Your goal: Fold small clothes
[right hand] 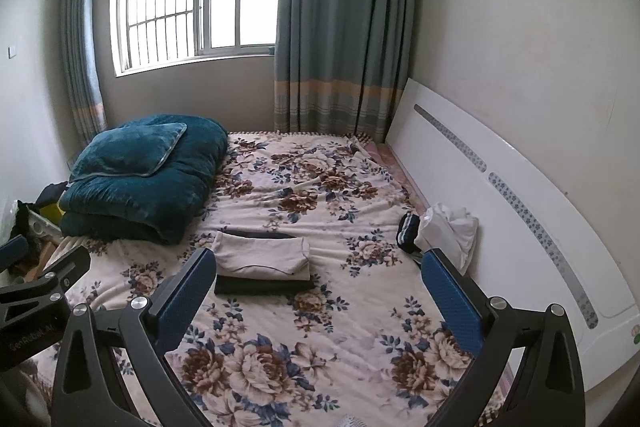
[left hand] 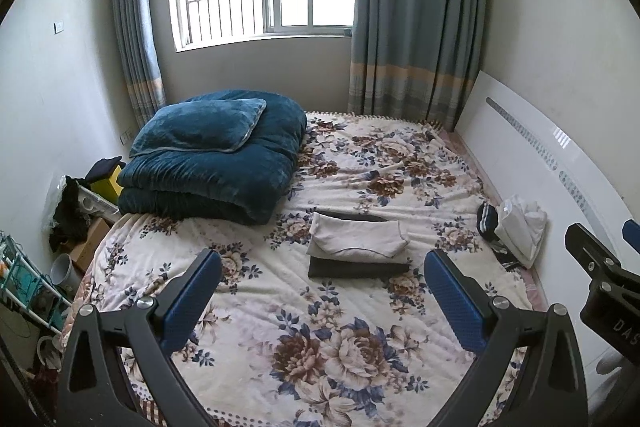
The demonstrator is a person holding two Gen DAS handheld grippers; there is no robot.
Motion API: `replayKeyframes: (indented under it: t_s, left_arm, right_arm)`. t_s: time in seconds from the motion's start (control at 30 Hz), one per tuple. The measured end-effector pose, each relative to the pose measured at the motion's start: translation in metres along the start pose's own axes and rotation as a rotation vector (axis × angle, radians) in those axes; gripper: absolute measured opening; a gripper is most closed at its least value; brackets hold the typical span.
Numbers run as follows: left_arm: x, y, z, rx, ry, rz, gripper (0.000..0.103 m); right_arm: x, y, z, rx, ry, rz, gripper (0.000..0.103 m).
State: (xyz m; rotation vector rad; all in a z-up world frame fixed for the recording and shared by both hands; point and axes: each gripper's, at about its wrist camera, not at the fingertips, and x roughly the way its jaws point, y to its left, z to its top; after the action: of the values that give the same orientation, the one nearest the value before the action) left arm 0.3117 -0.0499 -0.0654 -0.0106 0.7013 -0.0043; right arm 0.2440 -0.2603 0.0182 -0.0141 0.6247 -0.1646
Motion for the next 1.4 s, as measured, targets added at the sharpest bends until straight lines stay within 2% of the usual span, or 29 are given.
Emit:
replayKeyframes:
  t_s: [0.47,1.4]
  left_arm:
    - [-0.005,-0.006,0.013,-0.003,-0.018,-0.001,0.103]
    - [-0.009,-0.006,0.01,-0.01,-0.024,0.005,0.103]
  right_arm:
    - [0.0,0.005,0.005,0.004,-0.002,0.012,0.103]
    - [-0.002,0.011,0.002,0.011,-0.004,0.014,0.103]
